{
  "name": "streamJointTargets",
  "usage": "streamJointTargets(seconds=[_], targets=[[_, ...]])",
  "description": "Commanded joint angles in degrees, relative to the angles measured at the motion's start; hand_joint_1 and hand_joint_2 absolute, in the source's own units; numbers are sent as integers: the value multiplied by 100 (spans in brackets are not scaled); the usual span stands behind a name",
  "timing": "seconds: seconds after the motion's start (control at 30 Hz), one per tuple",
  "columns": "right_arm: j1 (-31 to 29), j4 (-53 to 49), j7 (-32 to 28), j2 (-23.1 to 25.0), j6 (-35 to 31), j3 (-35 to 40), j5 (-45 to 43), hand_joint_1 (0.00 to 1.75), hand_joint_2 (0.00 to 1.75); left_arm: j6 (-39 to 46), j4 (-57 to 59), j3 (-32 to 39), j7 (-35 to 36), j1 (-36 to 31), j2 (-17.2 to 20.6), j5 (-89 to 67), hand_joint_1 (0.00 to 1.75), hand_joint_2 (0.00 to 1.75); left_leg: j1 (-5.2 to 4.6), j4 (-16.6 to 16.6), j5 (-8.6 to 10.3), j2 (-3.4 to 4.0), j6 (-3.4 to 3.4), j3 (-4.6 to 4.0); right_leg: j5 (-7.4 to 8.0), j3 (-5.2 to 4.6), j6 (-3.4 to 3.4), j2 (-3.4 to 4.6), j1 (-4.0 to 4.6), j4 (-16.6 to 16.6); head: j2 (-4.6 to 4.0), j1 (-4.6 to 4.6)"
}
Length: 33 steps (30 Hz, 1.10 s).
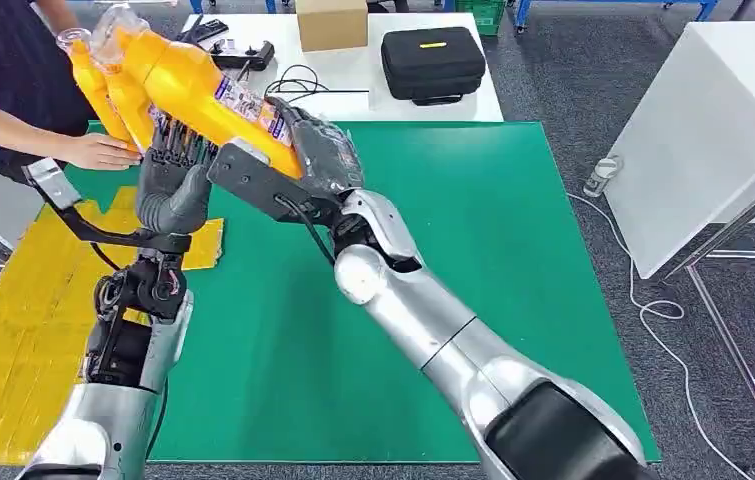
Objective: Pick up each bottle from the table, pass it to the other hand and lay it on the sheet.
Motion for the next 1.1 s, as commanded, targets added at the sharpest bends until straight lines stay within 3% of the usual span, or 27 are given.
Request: streamJointTargets(seconds=[0.03,0.33,0.47,0.63,0.8,1.1], targets=[[-349,444,35,-24,19,463,-50,175,175,19,-14,-144,53,-132,-27,35,0,175,2,2,0,-3,-2,-1,-1,1,3,-7,2,0,-2,0],[-357,461,77,-24,59,579,-108,175,175,34,-2,-157,53,-148,-27,12,0,175,4,6,-5,-4,-3,6,-6,8,6,-14,4,3,-2,0],[-188,279,277,-24,-12,1319,-161,175,175,46,139,-181,105,-277,-70,27,0,175,3,3,-3,-6,-3,5,-4,7,5,-13,3,1,0,0],[-27,-181,799,-24,-111,2786,-359,175,175,34,408,-258,97,-465,-88,21,0,175,8,5,-8,-3,-7,14,-9,16,4,-14,9,0,0,0],[135,-606,1237,-24,110,3962,-253,175,175,259,667,-360,167,-599,-62,35,0,175,8,0,-7,-8,-6,19,-11,20,4,-21,10,-3,0,-2],[410,-979,1364,-24,478,4378,-297,175,175,374,617,-368,195,-496,54,104,0,175,11,-4,-5,-6,-7,16,-9,21,2,-21,13,-9,0,-2]])
